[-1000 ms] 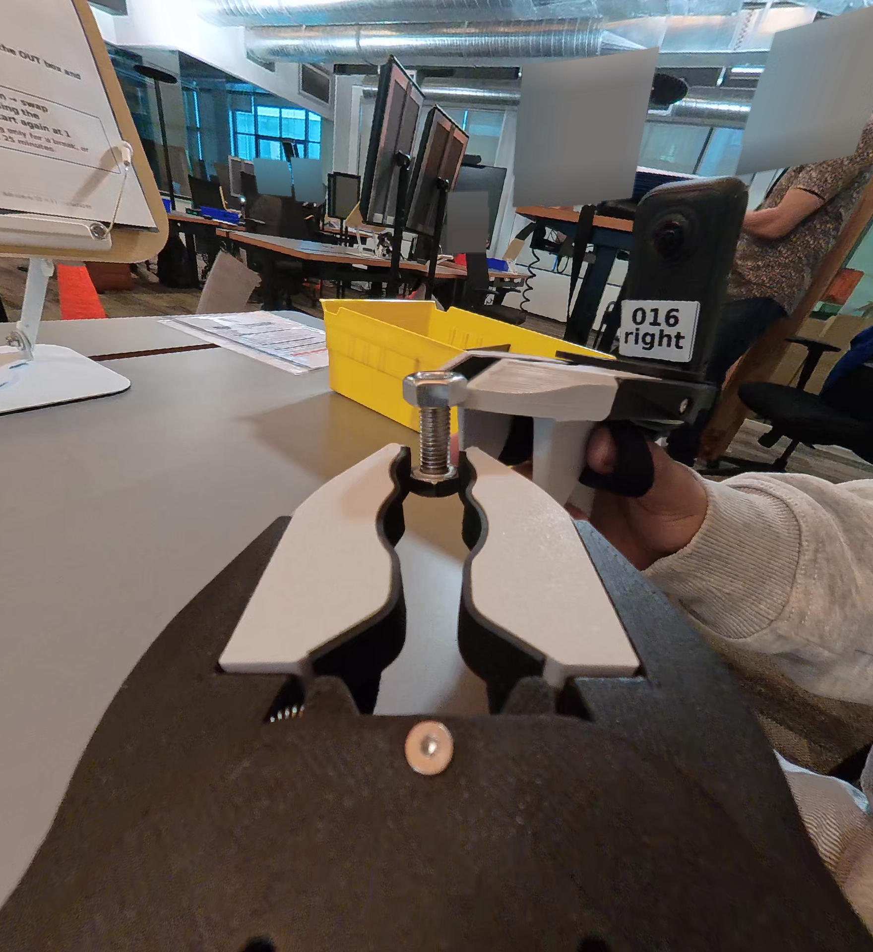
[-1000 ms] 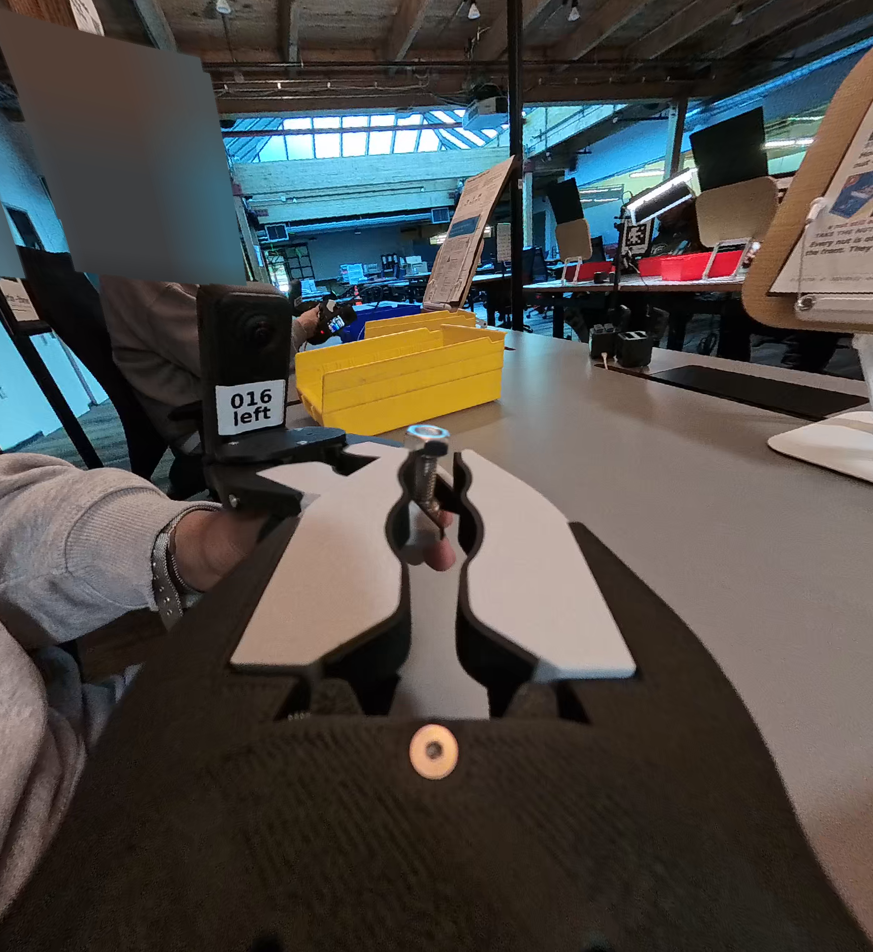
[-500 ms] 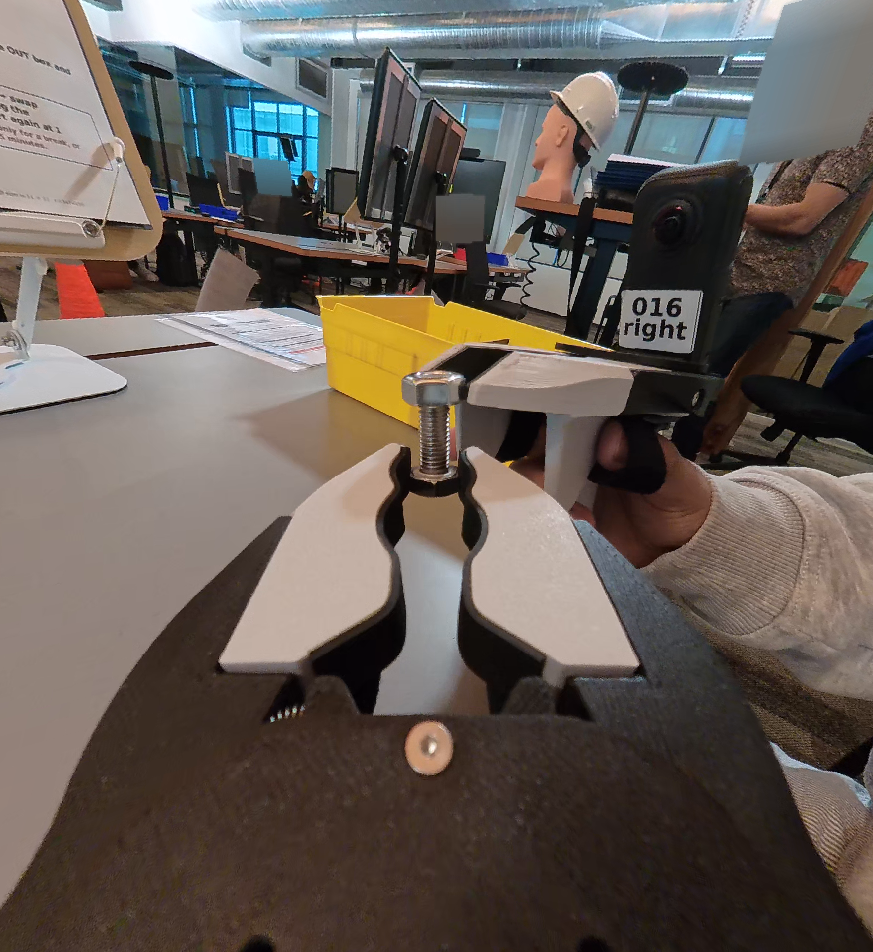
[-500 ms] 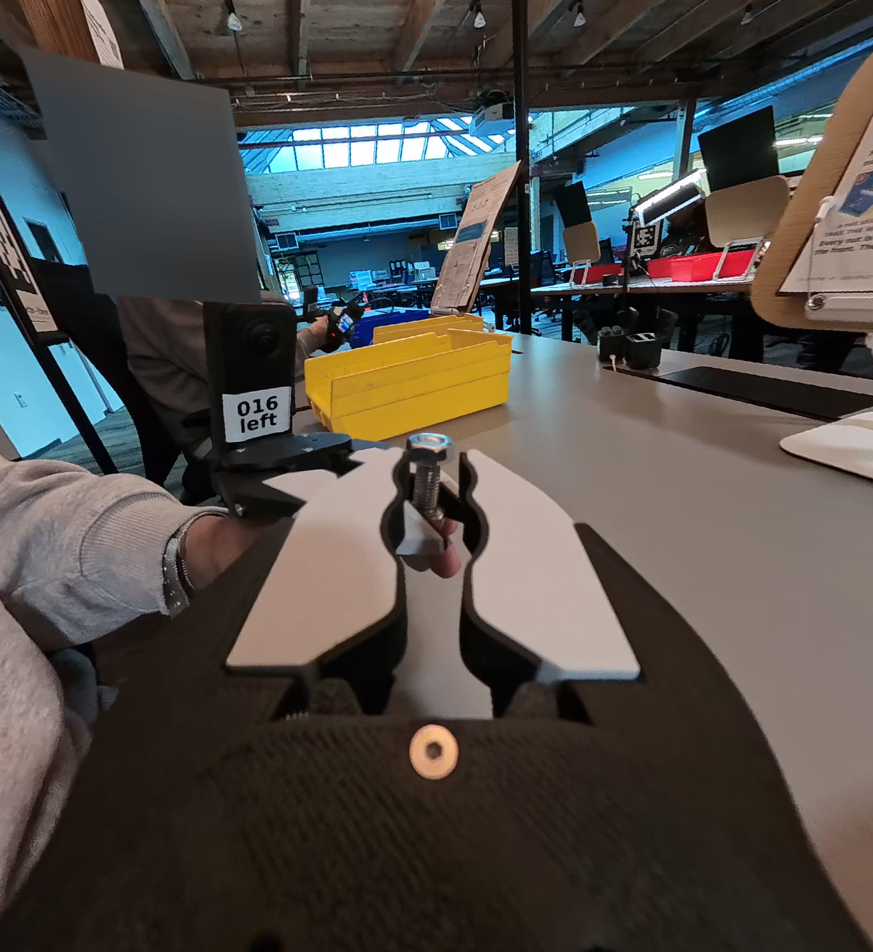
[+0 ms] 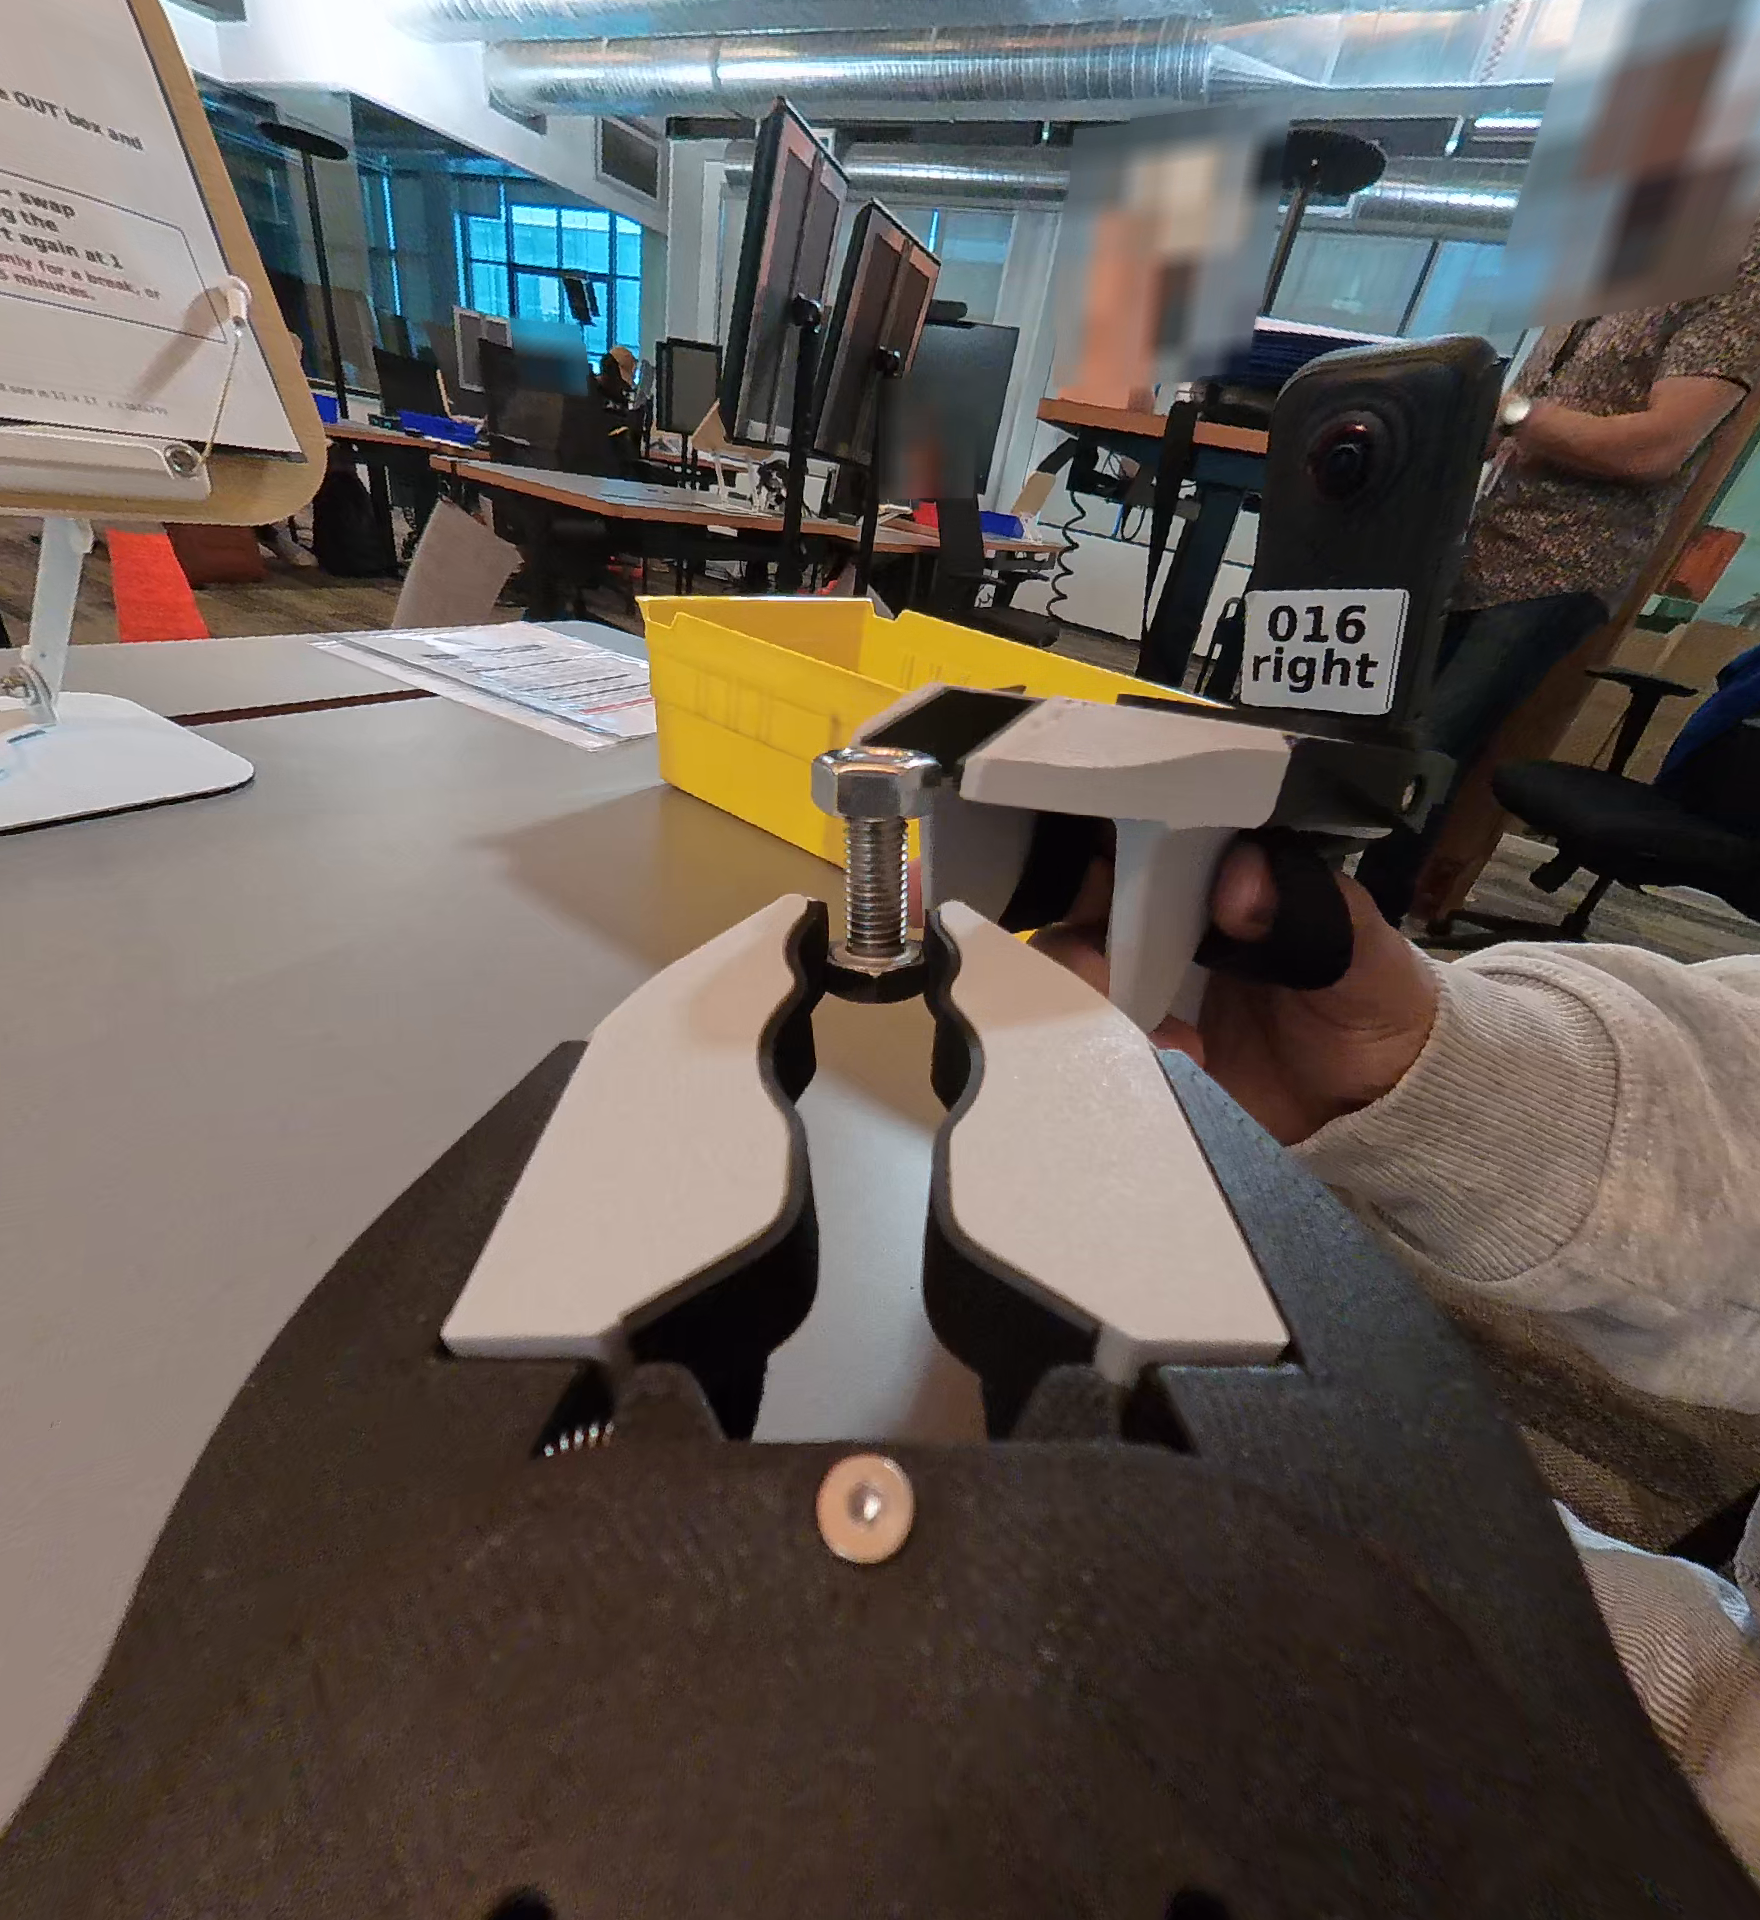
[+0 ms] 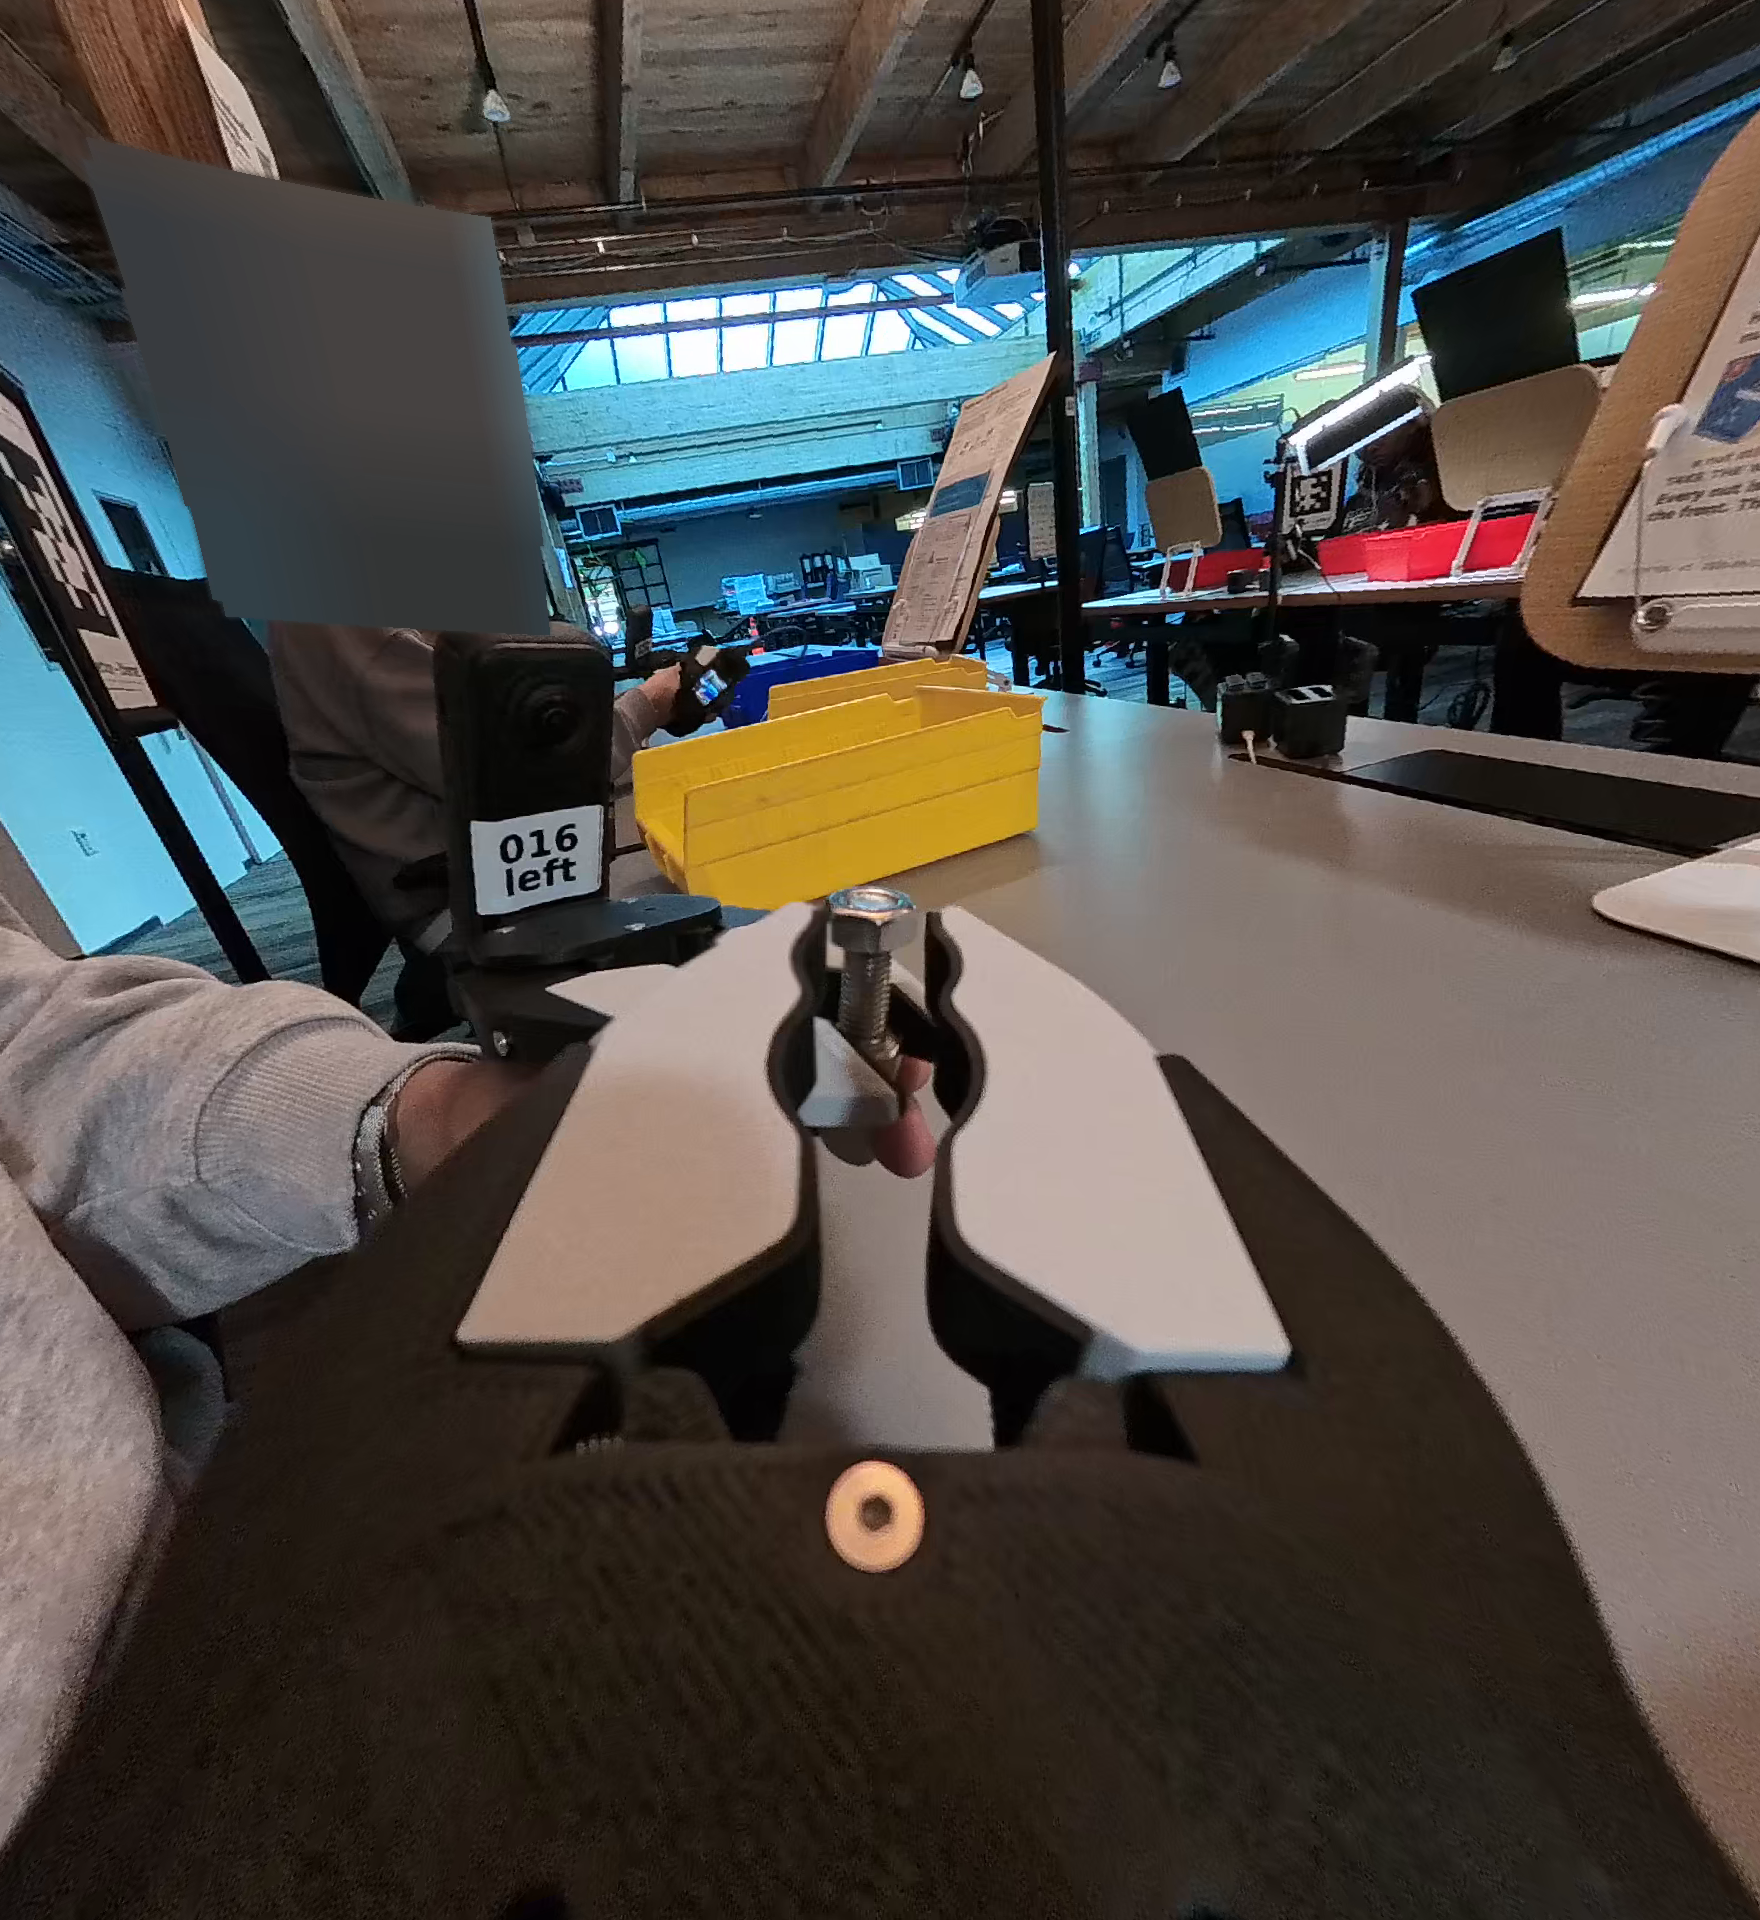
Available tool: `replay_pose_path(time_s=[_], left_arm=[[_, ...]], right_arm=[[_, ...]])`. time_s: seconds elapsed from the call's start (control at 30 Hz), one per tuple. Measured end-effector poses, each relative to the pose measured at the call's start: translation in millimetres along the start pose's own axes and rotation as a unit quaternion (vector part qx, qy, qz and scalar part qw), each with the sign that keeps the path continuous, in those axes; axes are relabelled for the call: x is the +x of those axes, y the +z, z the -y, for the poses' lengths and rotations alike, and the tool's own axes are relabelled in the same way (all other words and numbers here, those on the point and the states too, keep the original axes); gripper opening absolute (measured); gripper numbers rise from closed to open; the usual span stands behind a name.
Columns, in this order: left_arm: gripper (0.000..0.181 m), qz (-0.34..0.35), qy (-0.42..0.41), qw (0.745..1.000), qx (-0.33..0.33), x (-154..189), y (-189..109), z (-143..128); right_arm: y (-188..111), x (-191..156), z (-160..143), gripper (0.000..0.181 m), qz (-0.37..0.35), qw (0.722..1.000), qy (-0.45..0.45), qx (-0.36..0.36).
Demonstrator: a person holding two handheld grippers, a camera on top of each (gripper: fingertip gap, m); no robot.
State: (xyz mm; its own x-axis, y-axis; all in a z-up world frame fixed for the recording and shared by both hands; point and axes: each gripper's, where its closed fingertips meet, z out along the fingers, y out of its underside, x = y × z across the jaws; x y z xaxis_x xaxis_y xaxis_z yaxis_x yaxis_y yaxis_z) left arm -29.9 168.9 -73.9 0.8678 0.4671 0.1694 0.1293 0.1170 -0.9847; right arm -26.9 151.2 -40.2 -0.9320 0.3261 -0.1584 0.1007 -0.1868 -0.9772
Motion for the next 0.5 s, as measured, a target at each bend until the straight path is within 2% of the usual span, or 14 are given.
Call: replay_pose_path(time_s=[0.5], left_arm=[[0.018, 0.001, -0.004, 1.000, 0.002, -1, -1, 1]], right_arm=[[-3, 9, 0, 0.009, -0.017, 1.000, 0.007, 0.001]])
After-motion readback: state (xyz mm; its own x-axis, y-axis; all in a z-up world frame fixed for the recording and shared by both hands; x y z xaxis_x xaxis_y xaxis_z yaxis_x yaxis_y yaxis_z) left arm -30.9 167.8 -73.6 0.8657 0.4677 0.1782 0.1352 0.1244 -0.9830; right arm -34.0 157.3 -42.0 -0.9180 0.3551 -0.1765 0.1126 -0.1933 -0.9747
